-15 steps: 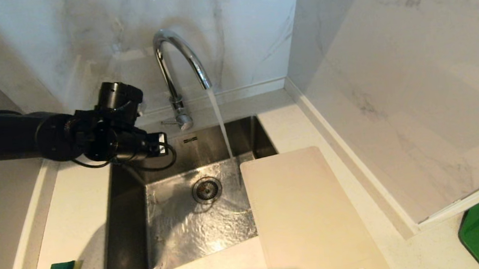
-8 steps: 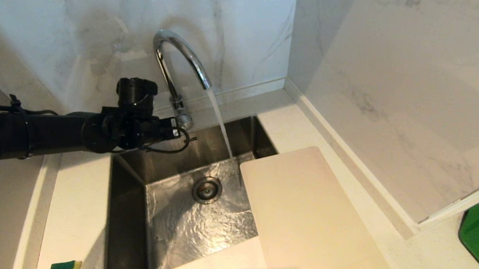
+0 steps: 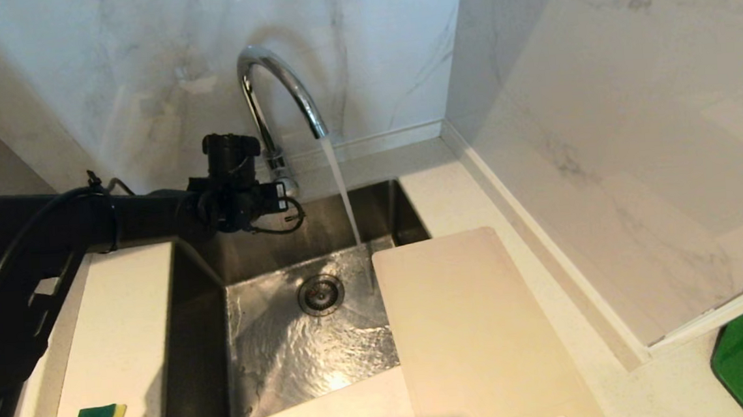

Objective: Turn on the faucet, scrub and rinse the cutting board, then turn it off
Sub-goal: Turn off the tap

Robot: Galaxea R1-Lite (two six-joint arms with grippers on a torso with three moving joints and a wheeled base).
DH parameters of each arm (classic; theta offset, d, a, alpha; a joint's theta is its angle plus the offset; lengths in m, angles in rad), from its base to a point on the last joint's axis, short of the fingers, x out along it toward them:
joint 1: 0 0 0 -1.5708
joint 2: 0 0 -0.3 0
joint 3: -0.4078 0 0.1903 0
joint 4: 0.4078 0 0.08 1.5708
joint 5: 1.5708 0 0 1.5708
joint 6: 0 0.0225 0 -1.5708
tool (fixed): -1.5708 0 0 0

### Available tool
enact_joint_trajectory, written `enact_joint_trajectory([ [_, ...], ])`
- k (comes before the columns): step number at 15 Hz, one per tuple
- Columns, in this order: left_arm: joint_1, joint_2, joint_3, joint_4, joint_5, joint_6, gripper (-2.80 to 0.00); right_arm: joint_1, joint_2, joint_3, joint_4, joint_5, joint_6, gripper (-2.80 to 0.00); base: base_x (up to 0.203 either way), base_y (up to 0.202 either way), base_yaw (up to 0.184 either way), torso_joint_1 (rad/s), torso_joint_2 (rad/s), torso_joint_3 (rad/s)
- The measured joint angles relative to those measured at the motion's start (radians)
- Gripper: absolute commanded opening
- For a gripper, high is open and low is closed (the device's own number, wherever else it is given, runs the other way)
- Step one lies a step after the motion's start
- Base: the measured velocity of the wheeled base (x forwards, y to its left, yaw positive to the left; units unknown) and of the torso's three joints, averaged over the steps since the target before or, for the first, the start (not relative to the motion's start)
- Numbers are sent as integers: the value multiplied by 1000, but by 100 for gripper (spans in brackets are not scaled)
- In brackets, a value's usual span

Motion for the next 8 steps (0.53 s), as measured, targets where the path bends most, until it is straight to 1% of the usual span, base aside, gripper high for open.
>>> enact_joint_trajectory([
  [1,5,11,-3,-35,7,8,-280,0,0,0,0,0,0,-280,0,0,0,0,0,0],
  [3,9,27,-6,-110,44,21,-280,0,0,0,0,0,0,-280,0,0,0,0,0,0],
  [5,8,35,-6,-188,75,74,-280,0,0,0,0,0,0,-280,0,0,0,0,0,0],
  [7,9,44,-6,-265,88,139,-280,0,0,0,0,0,0,-280,0,0,0,0,0,0],
  [8,9,48,-6,-274,88,148,-280,0,0,0,0,0,0,-280,0,0,0,0,0,0],
])
